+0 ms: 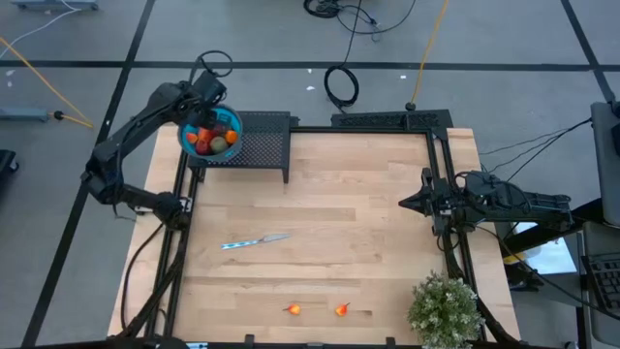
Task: Pick & Place Fruit
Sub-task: Put the peach into the blue strainer bowl on the shelf
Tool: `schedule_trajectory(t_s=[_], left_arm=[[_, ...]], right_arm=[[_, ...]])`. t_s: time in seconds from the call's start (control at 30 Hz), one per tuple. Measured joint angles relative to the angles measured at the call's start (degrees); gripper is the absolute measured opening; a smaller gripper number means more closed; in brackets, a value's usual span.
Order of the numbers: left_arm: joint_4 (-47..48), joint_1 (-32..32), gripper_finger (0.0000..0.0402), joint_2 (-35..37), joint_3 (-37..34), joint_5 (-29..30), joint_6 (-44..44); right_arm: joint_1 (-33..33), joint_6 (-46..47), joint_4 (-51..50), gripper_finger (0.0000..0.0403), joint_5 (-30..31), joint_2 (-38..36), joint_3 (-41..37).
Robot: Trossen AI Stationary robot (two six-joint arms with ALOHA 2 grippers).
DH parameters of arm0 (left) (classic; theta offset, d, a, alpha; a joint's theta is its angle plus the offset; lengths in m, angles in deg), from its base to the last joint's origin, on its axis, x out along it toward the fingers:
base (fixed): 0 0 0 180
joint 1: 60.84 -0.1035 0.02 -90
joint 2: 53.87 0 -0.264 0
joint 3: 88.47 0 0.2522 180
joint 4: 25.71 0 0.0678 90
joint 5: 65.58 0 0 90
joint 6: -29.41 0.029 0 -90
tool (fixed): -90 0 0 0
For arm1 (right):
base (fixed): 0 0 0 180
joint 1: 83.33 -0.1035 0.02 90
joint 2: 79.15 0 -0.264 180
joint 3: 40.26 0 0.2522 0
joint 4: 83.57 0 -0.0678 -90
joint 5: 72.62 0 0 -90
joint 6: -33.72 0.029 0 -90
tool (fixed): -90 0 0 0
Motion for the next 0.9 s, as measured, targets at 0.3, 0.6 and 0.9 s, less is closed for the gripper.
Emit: schedule_trajectory(t_s=[0.3, 0.6, 0.9], left_arm=[[0.01, -0.55, 0.0135, -1.56, 0.00, 0.90, -0.11], [-0.01, -0.61, 0.0192, -1.33, 0.00, 0.96, 2.79], [0.43, 3.47, 0.0188, 3.58, 6.46, 0.97, 2.41]], right_arm=[[0.00, 0.15, 0.00, 0.0000, 0.00, 0.00, 0.00], [0.00, 0.17, 0.00, 0.0000, -0.02, 0.00, 0.00], [0.01, 0.17, 0.00, 0.0000, -0.02, 0.00, 0.00]])
